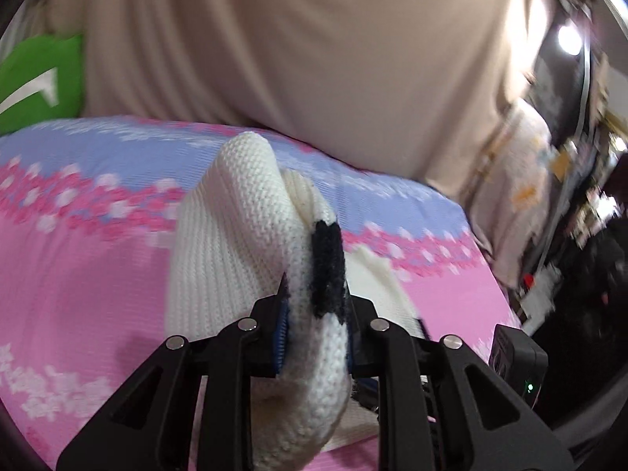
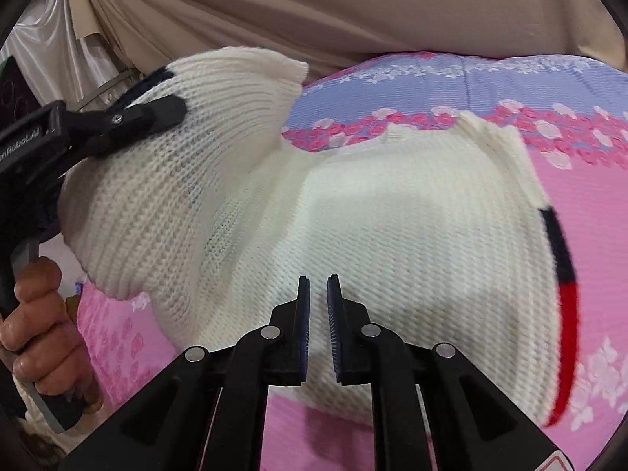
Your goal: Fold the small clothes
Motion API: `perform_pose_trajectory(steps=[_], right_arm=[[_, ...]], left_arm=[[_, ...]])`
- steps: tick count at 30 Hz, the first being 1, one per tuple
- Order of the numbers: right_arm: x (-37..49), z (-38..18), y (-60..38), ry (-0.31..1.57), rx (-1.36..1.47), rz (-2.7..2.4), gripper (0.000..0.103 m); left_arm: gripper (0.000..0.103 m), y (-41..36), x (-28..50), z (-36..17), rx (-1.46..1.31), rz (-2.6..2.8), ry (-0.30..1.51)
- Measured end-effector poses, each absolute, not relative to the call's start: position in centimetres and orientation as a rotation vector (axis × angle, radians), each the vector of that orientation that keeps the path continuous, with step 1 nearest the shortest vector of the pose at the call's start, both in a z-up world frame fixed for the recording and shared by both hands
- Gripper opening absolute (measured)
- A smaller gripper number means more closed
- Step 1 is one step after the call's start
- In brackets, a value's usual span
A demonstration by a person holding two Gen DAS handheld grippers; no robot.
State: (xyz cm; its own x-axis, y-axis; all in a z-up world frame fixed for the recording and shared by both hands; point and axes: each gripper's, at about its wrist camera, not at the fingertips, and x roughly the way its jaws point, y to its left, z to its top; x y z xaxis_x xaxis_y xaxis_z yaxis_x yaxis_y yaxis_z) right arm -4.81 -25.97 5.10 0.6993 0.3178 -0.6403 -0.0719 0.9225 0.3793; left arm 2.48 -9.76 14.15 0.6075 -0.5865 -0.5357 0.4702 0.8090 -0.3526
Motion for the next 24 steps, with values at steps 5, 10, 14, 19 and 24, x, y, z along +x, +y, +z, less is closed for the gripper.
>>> perform_pose_trajectory(steps=[5,10,14,19,24], right_arm=[[-9.0,4.1,-31.2,0.772,0.371,0.079,0.013],[-10.9,3.7,-34.8,0.768,0.417,0.005,0.013],[-11.1,6.7,-36.0,0.676,0.437,0.069,0.020],[-7.3,9.2,-35.3,0.641,0.439,0.181,0.059],[-1.9,7.6,-34.8,0.731,0.582,0.203,0.060]], left_arm=[[0.020,-19.9,2.8,7.9,-0.022,-0.667,0.854],[0.026,-22.8,1.6,6.1,0.082,-0.628,0.864],[0.031,-19.3,-0.4,9.4,0.011,-0.678,0.816],[0.052,-12.7,-2.6,11.6,-0.083,-0.642,0.787],[0.055,-8.4,-3.2,9.9,-0.112,-0.543,0.831]])
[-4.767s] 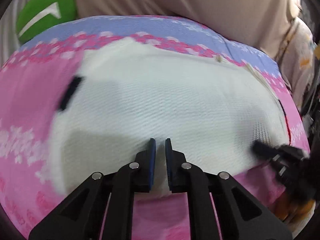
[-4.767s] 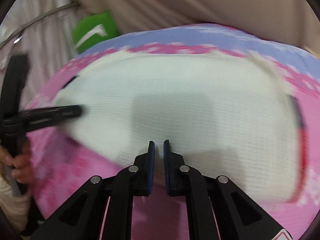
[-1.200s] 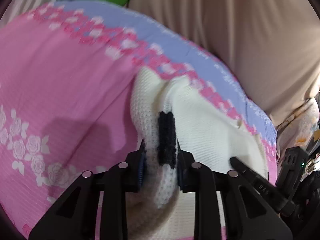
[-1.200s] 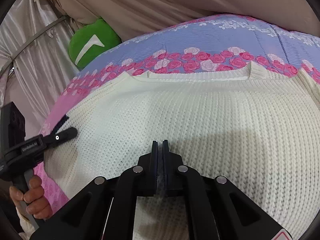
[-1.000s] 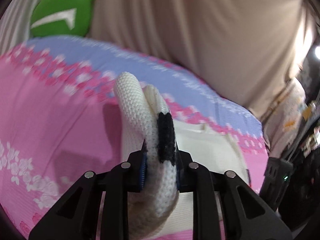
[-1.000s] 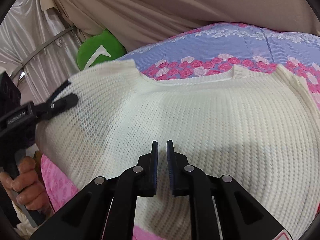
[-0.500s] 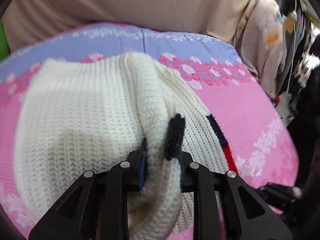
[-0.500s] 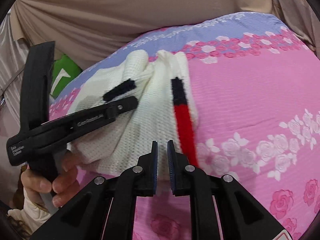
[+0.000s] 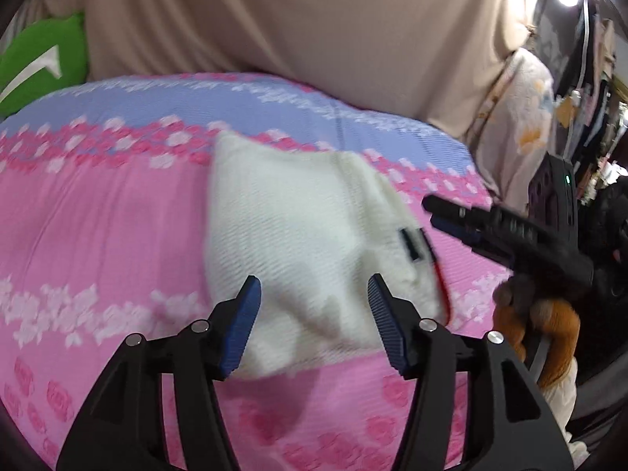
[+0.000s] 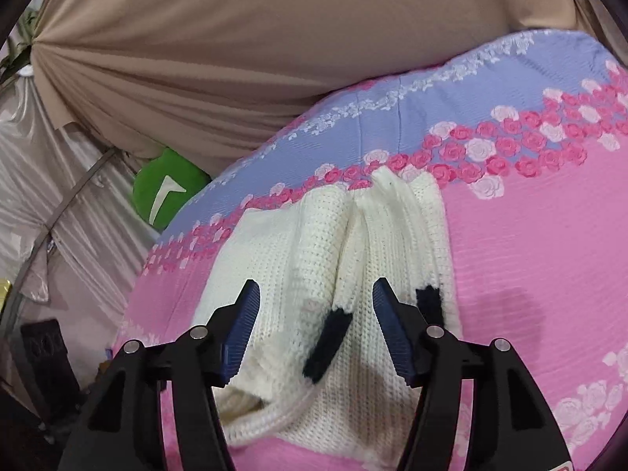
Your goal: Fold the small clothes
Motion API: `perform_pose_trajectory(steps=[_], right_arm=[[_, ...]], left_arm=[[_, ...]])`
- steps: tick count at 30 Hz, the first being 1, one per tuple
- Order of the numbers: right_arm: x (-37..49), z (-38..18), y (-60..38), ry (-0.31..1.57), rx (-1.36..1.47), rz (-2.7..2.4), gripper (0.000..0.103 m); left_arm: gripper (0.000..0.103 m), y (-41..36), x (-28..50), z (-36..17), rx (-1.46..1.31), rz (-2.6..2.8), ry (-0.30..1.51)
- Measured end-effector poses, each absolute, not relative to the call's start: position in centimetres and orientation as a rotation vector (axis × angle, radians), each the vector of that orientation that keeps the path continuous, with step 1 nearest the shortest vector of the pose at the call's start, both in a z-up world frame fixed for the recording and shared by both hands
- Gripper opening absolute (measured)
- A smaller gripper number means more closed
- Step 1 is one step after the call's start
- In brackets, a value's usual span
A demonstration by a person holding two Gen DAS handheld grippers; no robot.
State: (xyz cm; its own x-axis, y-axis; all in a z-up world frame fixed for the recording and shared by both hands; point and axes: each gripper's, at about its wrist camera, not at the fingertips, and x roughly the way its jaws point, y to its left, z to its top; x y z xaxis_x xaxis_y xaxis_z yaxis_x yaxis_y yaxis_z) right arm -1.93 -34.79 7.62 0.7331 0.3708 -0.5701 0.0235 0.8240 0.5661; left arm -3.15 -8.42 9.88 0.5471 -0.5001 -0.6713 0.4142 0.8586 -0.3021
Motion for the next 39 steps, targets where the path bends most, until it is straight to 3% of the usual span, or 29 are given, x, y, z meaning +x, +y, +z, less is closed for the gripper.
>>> perform_pose_trajectory(steps=[4,5,6,11,15,18,22,25,27,29,30,31,35,37,39], right_arm=[[2.0,6.1,-32.6,0.831,0.540,0.237,0.057],[2.9,5.8,-31.6,0.853,0.490,0.236,0.046],[3.1,5.8,-31.2,0.852,0.467,0.235,0.021],[-0.3,9.2,-35.1,0.619,0.581,0.370,0.018],[1.3,4.1,-38.0,0.794,0.486,0.093,0.022],[-1.6,5.5,-38.2,0.721,0.563,0.151,0.024],[-7.3,8.9,-36.0,0.628,0.494,0.187,0.031],[-9.4,7.9,-34.4,0.669,0.474,0.231,0.048],[-9.7,6.4,-33.2,0.699,0.462,0.241,0.050],[-9.1,4.7,-32.8,0.732,0.453,0.231,0.045],[-8.8,4.3,-32.9,0.741,0.447,0.211,0.020],[-8.9,4.3,-33.0,0.745,0.449,0.213,0.010],[-13.2,7.8,-35.0,0.576,0.511,0.315,0.009],[-14.0,7.1,-35.7,0.603,0.514,0.295,0.009],[-12.6,3.5,-35.7,0.750,0.446,0.183,0.010]], left_arm=[[0.055,-6.8,-2.5,7.9,-0.157,-0.492,0.891],[0.055,-6.6,-2.4,7.7,-0.162,-0.488,0.896],[0.055,-6.7,-2.4,7.6,-0.163,-0.485,0.898],[0.055,-6.9,-2.3,8.3,-0.159,-0.502,0.869],[0.055,-8.5,-1.2,7.6,-0.123,-0.485,0.877],[0.055,-9.8,-0.2,6.1,-0.098,-0.465,0.910],[0.055,-10.0,-0.3,5.7,-0.109,-0.462,0.918],[0.055,-9.7,-0.9,7.0,-0.117,-0.476,0.883],[0.055,-9.8,-1.4,8.1,-0.122,-0.488,0.860],[0.055,-10.3,-1.5,8.8,-0.120,-0.495,0.841],[0.055,-10.7,-1.5,9.1,-0.118,-0.497,0.837],[0.055,-10.9,-1.4,9.4,-0.118,-0.500,0.834],[0.055,-11.6,-1.8,10.5,-0.107,-0.507,0.798],[0.055,-12.1,-1.6,9.8,-0.073,-0.494,0.808],[0.055,-13.2,-0.6,7.7,-0.031,-0.461,0.863]])
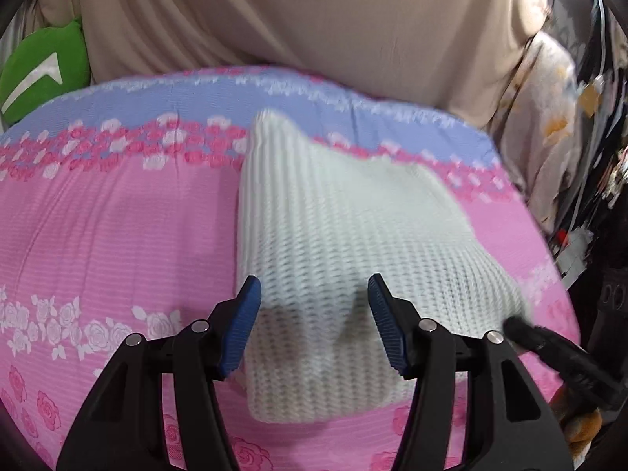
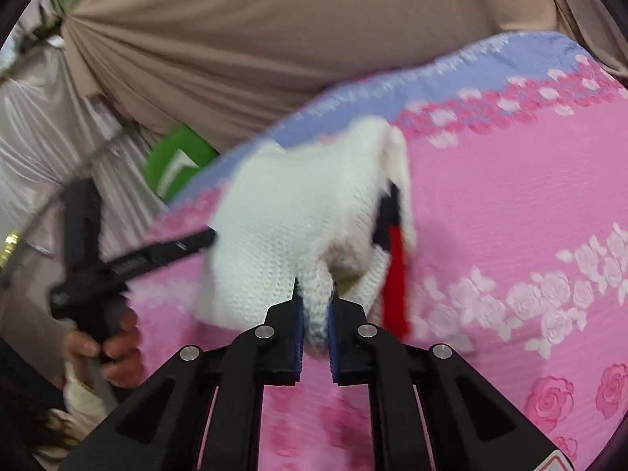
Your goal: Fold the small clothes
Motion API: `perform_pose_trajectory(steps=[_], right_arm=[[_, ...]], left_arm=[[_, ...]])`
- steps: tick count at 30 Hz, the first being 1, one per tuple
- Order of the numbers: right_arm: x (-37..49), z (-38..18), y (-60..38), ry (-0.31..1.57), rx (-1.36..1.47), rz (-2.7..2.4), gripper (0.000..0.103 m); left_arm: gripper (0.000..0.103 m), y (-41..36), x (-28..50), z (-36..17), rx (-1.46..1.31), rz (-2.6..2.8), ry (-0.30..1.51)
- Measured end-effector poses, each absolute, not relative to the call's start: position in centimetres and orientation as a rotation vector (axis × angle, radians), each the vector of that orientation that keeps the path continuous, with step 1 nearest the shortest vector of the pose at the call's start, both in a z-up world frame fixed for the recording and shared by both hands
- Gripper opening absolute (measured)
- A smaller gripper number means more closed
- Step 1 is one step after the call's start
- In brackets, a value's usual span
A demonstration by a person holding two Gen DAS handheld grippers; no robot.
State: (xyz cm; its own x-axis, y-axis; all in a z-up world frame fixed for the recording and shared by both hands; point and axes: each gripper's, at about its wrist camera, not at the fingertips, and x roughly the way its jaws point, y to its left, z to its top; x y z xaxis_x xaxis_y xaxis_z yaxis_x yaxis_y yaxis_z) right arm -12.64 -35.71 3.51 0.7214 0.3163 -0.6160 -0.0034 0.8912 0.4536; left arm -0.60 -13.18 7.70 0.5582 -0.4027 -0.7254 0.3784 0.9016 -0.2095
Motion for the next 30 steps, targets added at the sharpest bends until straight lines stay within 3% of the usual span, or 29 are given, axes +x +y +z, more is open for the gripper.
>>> perform_pose_trajectory(steps=[1,3,6,8,9,13,16,17,18,19,24,28,30], right_arm=[[-11.9,1.7,-35.6,0.811,0.430,0.145,0.005],[-12.0,1.3,-35.9,0.802,0.493,0.178,0.008],[-12.9,5.0,-35.8,0.717,0.471,0.169,0.023],[-12.6,7.5,-35.9,0.661,0.450,0.183,0.025],[-12.1,8.3,-35.9,0.642,0.436,0.174,0.033],[-7.4,8.7,-37.1,0.645,0.409,0.064,0.052],[-2.6,6.1,-37.8,0.737,0.437,0.062,0.049],[-1.0,5.5,-37.4,0.776,0.414,0.082,0.041],[-0.2,5.6,-36.8,0.788,0.390,0.094,0.025],[-0.1,6.6,-36.2,0.760,0.362,0.102,0.019],[-2.3,11.8,-35.7,0.542,0.353,0.199,0.016],[2.2,5.5,-36.3,0.799,0.234,-0.014,0.018],[0.9,5.9,-35.8,0.751,0.254,0.008,0.018]], left_arm=[[0.055,-13.7,-0.2,6.7,-0.013,-0.444,0.884],[0.059,-14.2,-0.2,5.8,0.030,-0.397,0.869],[0.059,-14.5,-0.5,6.0,0.061,-0.378,0.853],[0.059,-14.5,-0.5,6.1,0.059,-0.375,0.853],[0.059,-14.5,-0.5,6.1,0.057,-0.374,0.853],[0.059,-14.5,-0.4,5.9,0.058,-0.364,0.851],[0.059,-14.5,-0.4,5.9,0.053,-0.363,0.855],[0.059,-14.3,-0.4,6.0,0.043,-0.364,0.859],[0.059,-14.2,-0.4,6.1,0.034,-0.368,0.859],[0.059,-13.9,-0.4,6.4,0.027,-0.371,0.855],[0.059,-13.2,0.2,7.1,0.009,-0.361,0.836],[0.059,-14.0,0.8,6.4,0.022,-0.364,0.866],[0.059,-14.5,0.5,6.4,0.049,-0.337,0.855]])
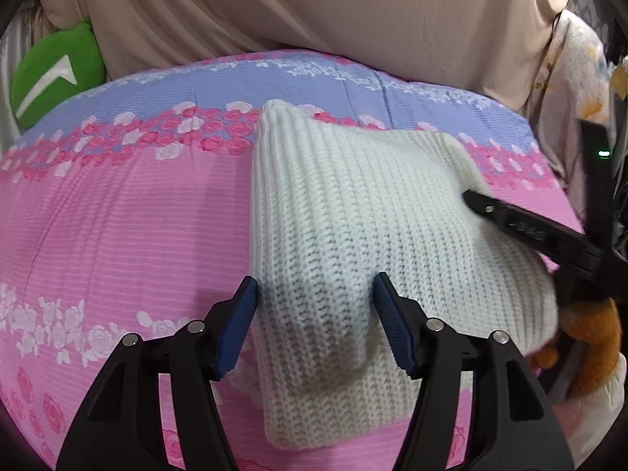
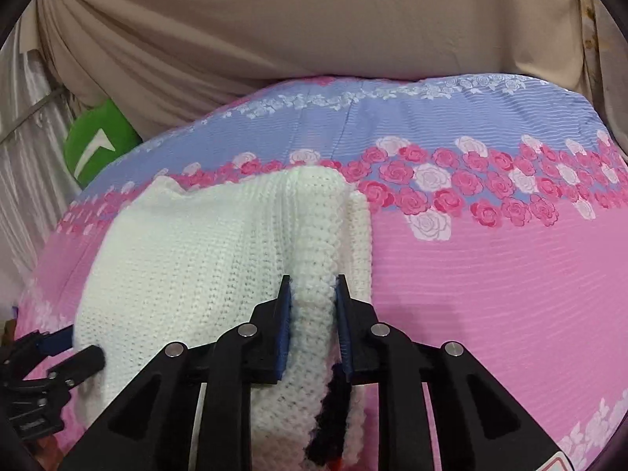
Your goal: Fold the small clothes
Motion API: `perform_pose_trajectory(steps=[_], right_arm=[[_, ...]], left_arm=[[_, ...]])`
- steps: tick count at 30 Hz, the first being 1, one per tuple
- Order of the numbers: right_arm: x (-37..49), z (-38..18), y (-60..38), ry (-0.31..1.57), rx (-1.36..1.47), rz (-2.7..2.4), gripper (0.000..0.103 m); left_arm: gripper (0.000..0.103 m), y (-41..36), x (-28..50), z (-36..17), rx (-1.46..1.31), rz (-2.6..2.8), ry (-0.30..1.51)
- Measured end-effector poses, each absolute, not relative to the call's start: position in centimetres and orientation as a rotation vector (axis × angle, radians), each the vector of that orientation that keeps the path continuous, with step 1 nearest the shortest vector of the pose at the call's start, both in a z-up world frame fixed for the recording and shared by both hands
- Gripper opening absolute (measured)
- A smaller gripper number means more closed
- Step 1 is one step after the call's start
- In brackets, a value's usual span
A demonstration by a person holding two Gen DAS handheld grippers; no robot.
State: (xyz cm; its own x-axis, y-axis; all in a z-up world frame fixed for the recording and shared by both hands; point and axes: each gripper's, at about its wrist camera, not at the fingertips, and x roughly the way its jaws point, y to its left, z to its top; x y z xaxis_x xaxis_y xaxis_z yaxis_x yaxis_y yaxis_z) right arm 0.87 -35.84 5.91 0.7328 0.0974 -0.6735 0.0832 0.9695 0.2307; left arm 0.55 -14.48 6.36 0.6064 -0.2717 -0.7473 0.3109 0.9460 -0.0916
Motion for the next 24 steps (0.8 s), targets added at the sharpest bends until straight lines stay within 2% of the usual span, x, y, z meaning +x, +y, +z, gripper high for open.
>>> perform_pose_trajectory(steps=[4,7,10,14,15,17,20,24], right_arm=[[-4.0,10.0,-34.8,0.651,0.228,-0.012,0.019],[-7.5,10.5,-33.8,0.649,0.204,-0.001,0.023],[-10.3,8.9,-32.2,0.692,0.174,0.021,0.023],[-9.7,3.0,-31.7,0.843,0.154,-0.006,0.022],[-9.5,2.4,-31.7,0.834,0.166,-0.006,0.017],[-9.9,2.8,-32.2,0.818,0.208,0.002,0.017],[-11.1,5.1,-32.8,0.761,0.259,0.027,0.019],[-11.3,8.0,-34.2,0.680,0.322,0.061,0.031]], left_arm=[[0.059,-14.9,0.4,6.3,0.071,-0.320,0.851],[0.059,-14.9,0.4,6.3,0.073,-0.311,0.854],[0.059,-15.2,0.2,6.3,0.086,-0.296,0.853],[0.059,-15.7,-0.3,6.3,0.114,-0.270,0.845],[0.059,-15.8,-0.4,6.3,0.119,-0.266,0.845],[0.060,-15.8,-0.7,6.3,0.130,-0.259,0.841],[0.060,-14.9,-1.2,6.8,0.114,-0.262,0.837],[0.060,-13.6,-1.6,8.2,0.090,-0.248,0.802]])
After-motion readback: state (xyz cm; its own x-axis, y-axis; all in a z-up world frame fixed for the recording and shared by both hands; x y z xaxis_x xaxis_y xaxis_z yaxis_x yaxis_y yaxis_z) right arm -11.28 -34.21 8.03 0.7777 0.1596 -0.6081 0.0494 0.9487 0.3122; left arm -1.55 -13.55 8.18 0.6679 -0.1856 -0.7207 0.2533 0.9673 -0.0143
